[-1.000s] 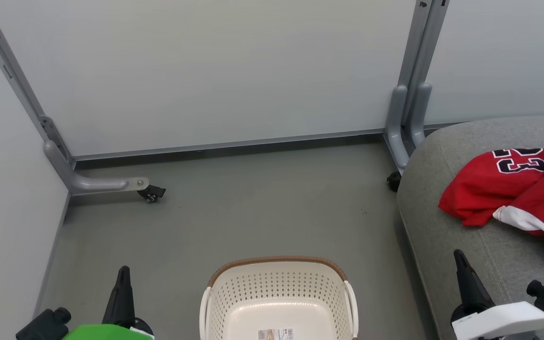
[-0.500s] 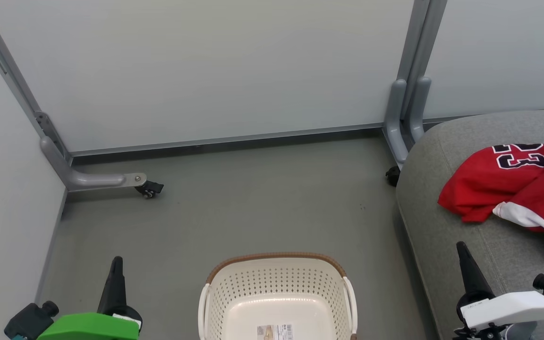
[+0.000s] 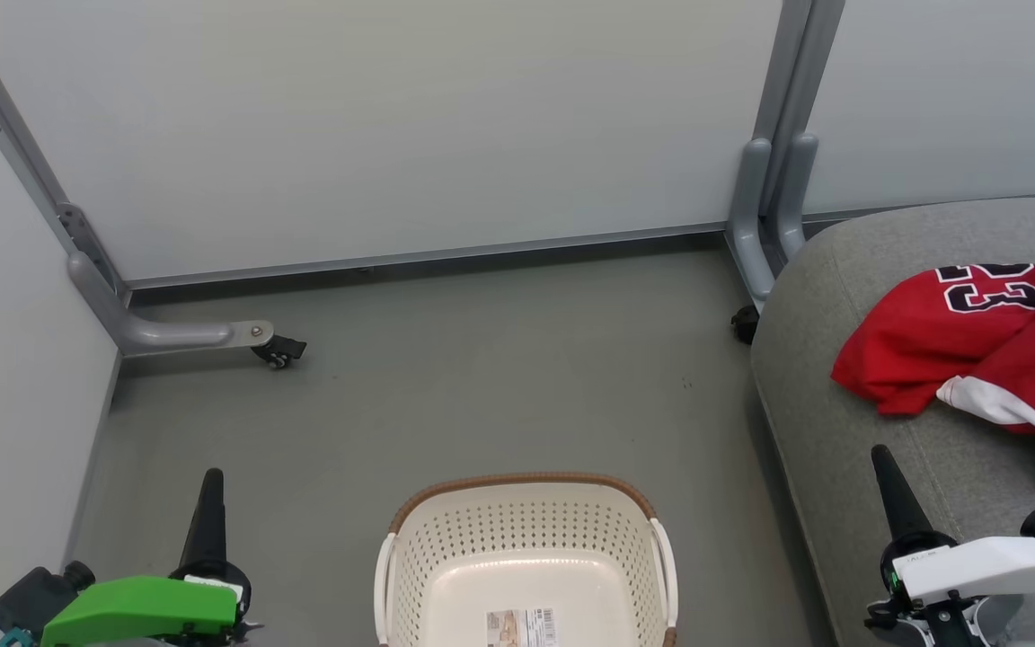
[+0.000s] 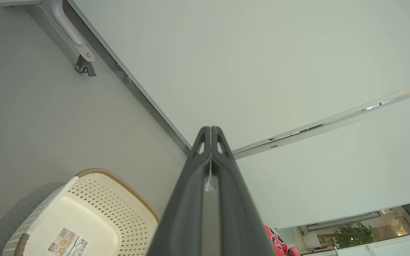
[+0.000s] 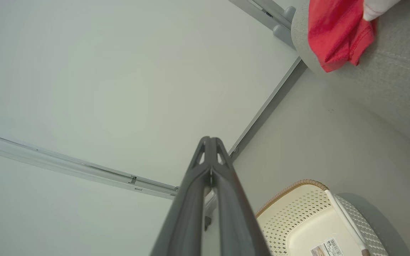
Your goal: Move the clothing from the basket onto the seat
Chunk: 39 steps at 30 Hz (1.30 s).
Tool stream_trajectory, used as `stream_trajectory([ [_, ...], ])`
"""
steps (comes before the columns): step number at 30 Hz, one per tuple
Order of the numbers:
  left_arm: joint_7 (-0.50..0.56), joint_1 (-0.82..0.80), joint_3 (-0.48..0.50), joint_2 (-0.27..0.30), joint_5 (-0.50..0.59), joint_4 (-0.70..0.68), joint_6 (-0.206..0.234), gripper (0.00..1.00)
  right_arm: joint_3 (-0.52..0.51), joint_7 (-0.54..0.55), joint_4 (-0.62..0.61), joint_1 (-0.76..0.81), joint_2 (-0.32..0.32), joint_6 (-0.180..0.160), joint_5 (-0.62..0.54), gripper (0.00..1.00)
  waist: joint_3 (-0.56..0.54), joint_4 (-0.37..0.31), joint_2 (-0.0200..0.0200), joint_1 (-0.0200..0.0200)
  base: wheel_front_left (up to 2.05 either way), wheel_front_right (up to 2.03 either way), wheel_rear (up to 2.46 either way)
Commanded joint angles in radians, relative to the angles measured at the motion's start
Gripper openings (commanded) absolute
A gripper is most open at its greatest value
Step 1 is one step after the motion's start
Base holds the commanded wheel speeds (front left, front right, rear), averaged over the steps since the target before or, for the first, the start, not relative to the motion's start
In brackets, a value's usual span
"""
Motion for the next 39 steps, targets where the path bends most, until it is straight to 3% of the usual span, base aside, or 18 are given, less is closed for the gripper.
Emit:
stream_trajectory([
  [1,0.008,-0.031,0.009,0.005,-0.031,-0.002,-0.007,0.0,-0.006,0.009,-0.001,-0.024,-0.006,0.0,0.03,0.0,0.002,-0.001,0.0,0.0,0.0,0.0,0.0],
  [39,0.095,-0.102,0.069,0.0,-0.338,0.033,-0.032,0.0,-0.045,0.097,0.05,-0.095,-0.003,-0.001,0.341,0.0,0.044,-0.014,0.0,0.0,0.0,0.0,0.0],
])
